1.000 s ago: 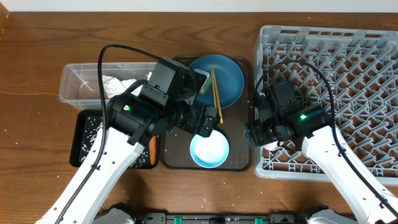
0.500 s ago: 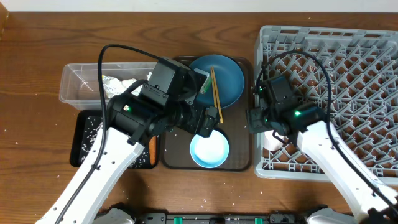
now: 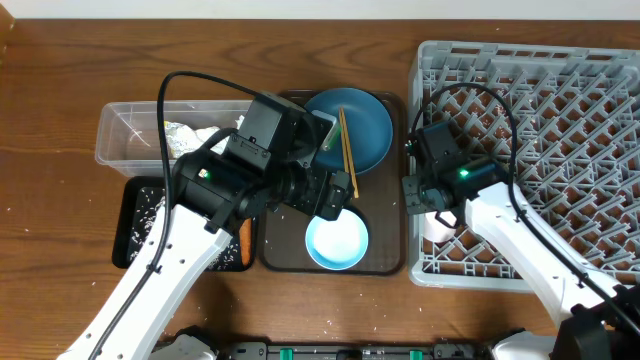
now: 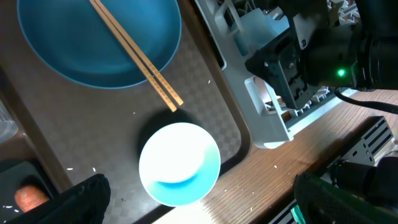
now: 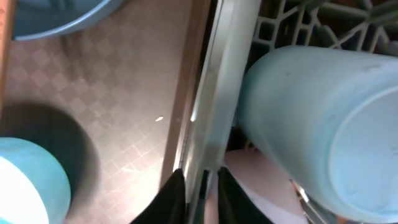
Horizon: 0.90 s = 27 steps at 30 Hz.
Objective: Sort waste into correct bins and load items into the dishwasher rack
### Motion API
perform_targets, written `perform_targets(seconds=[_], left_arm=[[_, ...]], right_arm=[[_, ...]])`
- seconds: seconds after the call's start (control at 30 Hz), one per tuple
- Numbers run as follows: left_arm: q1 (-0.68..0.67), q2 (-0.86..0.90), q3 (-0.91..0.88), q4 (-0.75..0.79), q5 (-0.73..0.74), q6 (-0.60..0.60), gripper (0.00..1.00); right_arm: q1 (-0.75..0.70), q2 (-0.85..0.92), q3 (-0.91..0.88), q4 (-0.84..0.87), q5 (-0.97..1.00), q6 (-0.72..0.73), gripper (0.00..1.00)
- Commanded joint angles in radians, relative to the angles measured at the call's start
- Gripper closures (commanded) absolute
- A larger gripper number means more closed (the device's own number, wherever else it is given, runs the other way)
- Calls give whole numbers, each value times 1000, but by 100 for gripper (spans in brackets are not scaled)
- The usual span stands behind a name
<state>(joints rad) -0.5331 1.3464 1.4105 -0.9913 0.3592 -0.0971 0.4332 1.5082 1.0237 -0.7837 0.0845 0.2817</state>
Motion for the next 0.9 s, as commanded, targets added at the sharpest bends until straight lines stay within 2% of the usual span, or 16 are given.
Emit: perform_targets(seconds=[0.0, 0.57, 0.87], left_arm=[[0, 1, -1, -3, -10, 7, 3], [0, 1, -1, -3, -10, 7, 4], [0, 1, -1, -3, -10, 7, 4]], right_arm=[[8, 1, -5, -25, 79, 3, 85], [-50, 1, -5, -73, 118, 35, 87], [-50, 1, -5, -64, 121, 31, 86]])
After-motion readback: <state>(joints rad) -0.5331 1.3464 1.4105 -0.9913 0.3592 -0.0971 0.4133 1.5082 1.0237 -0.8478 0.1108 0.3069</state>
